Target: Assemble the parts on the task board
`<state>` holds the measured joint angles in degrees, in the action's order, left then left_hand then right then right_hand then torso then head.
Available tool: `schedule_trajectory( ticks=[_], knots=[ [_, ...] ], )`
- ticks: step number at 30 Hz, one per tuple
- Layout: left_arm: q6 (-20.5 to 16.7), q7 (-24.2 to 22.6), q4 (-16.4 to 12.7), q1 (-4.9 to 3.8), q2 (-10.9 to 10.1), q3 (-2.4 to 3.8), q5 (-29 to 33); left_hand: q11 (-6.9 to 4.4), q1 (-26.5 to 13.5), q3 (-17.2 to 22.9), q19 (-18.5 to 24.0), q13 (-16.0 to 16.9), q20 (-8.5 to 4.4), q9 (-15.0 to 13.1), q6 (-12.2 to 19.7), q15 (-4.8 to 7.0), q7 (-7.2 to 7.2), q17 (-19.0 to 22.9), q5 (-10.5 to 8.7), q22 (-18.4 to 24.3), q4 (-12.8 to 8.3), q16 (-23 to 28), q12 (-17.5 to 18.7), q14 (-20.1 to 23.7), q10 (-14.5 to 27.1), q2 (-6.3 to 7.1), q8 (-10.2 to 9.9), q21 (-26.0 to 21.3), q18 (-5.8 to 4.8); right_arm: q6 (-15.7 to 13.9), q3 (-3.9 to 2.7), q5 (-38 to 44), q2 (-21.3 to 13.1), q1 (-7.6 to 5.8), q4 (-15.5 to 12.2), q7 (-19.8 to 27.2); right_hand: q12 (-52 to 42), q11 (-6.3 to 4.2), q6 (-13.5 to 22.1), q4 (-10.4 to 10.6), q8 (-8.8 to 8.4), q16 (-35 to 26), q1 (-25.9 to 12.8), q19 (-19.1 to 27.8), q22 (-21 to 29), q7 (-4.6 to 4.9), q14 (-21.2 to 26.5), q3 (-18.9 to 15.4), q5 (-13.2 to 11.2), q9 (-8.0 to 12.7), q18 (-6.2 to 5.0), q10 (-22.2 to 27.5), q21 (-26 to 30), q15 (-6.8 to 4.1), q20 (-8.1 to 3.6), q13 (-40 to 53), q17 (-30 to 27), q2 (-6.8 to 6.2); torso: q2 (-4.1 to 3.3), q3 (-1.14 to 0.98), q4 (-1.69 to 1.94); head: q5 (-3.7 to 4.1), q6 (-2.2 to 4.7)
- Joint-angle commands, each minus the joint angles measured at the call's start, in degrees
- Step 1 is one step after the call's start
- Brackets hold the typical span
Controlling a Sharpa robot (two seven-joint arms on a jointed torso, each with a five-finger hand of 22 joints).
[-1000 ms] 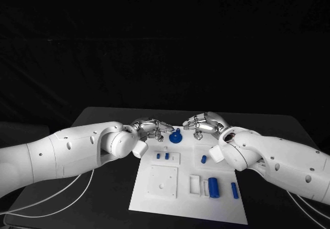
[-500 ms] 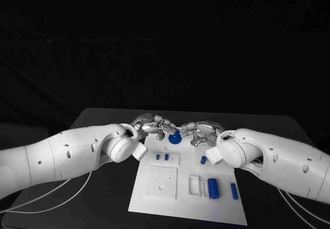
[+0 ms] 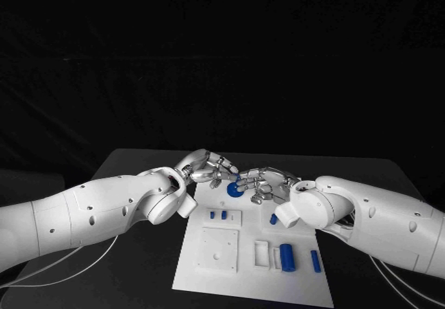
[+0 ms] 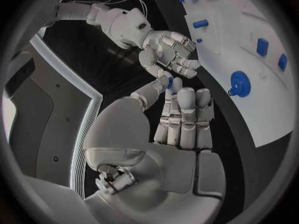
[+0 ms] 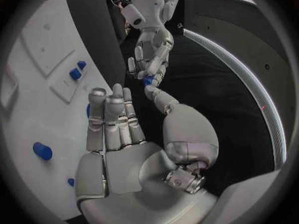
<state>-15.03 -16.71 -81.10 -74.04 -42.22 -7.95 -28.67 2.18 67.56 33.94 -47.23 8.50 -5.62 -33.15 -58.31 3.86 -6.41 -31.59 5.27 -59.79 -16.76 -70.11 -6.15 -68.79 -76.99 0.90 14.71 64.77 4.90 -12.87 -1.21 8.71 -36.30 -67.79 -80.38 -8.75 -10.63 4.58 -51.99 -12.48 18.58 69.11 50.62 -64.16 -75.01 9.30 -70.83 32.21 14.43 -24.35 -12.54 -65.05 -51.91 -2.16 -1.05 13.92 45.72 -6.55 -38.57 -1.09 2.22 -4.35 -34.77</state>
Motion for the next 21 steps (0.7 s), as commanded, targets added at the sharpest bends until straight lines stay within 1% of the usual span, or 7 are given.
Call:
schedule_trajectory(
  ticks=[1,7,9,15,19,21],
  knots=[
    [-1.69,-2.17,-0.22,0.04,0.09,0.05,-2.04,0.03,0.54,0.37,-0.20,0.05,-3.59,-0.09,-0.19,0.35,-0.02,-0.05,0.09,-0.09,0.07,0.14,-0.13,0.01,-0.43,0.04,0.19,-0.04,0.58,5.36,-0.05,-2.52,-0.09,-0.01,-0.37,2.91,0.31,-0.11,0.36,-0.44,0.09,-0.12,-0.27,0.62,-0.10,0.11,0.25,-0.24,0.09,0.09,-2.46,-2.35,0.34,0.16,0.03,-0.10,-0.08,0.52,0.01,-0.06,-0.04,-0.02,0.14],
    [-1.69,-2.11,-0.27,0.07,-0.13,0.05,-1.52,0.03,0.56,0.38,-0.20,0.06,-3.59,-0.08,-0.20,0.35,-0.03,-0.06,0.08,-0.10,0.09,0.14,-0.13,0.03,-0.47,0.02,0.20,-0.04,0.56,5.66,-0.06,-2.43,-0.44,0.00,-0.53,3.79,0.48,-0.05,0.44,-0.79,0.05,-0.08,-0.70,0.77,-0.19,0.16,0.42,-0.75,0.30,0.18,-2.46,-2.54,0.42,0.23,0.16,-0.17,-0.11,0.78,-0.02,-0.04,-0.10,-0.09,0.31],
    [-1.62,-2.07,-0.29,0.08,-0.15,0.05,-1.41,0.03,0.57,0.38,-0.20,0.06,-3.60,-0.08,-0.20,0.36,-0.03,-0.06,0.08,-0.10,0.10,0.14,-0.13,0.03,-0.48,0.02,0.20,-0.04,0.56,5.60,-0.06,-2.62,-0.41,0.00,-0.56,4.25,0.52,-0.04,0.47,-0.86,0.03,-0.07,-0.72,0.79,-0.20,0.17,0.45,-0.80,0.33,0.20,-2.46,-2.54,0.43,0.23,0.18,-0.18,-0.12,0.80,-0.03,-0.04,-0.11,-0.08,0.27],
    [-1.45,-2.07,-0.38,0.12,-0.05,0.05,-0.98,0.02,0.58,0.38,-0.19,0.07,-3.60,-0.07,-0.21,0.36,-0.03,-0.07,0.07,-0.11,0.11,0.14,-0.14,0.04,-0.52,0.01,0.21,-0.04,0.54,5.60,-0.06,-2.70,-0.18,0.00,-0.59,4.48,0.70,-0.01,1.01,-1.46,-0.27,0.01,-0.66,0.87,-0.29,0.41,0.56,-1.06,0.41,0.41,-2.46,-2.68,0.48,0.26,0.22,-0.24,-0.15,0.92,-0.01,-0.05,-0.02,0.01,0.33],
    [-1.09,-1.96,-0.59,0.14,-0.02,0.05,-0.71,0.01,0.58,0.37,-0.19,0.08,-3.60,-0.06,-0.22,0.36,-0.03,-0.07,0.06,-0.11,0.12,0.15,-0.15,0.05,-0.57,0.01,0.21,-0.04,0.53,5.30,-0.06,-2.70,0.05,0.01,-0.48,4.74,0.05,-0.38,2.07,-2.23,-0.83,0.19,-0.47,0.75,-0.42,0.78,0.58,-1.45,-0.04,0.76,-2.46,-4.09,0.46,-0.09,0.23,0.31,-0.16,0.92,0.00,0.00,-0.04,0.07,0.36],
    [-0.95,-1.91,-0.73,0.15,-0.01,0.05,-0.70,0.01,0.58,0.37,-0.19,0.09,-3.61,-0.06,-0.22,0.36,-0.03,-0.07,0.06,-0.11,0.12,0.15,-0.15,0.05,-0.58,0.01,0.21,-0.04,0.52,5.05,-0.06,-2.70,0.14,0.01,-0.46,5.04,-0.49,-0.64,2.38,-2.61,-0.98,0.34,-0.26,0.67,-0.47,0.68,0.52,-1.58,-0.25,0.87,-2.46,-4.98,0.43,-0.33,0.20,0.81,-0.12,0.92,0.00,0.02,-0.03,0.08,0.40]
  ],
)
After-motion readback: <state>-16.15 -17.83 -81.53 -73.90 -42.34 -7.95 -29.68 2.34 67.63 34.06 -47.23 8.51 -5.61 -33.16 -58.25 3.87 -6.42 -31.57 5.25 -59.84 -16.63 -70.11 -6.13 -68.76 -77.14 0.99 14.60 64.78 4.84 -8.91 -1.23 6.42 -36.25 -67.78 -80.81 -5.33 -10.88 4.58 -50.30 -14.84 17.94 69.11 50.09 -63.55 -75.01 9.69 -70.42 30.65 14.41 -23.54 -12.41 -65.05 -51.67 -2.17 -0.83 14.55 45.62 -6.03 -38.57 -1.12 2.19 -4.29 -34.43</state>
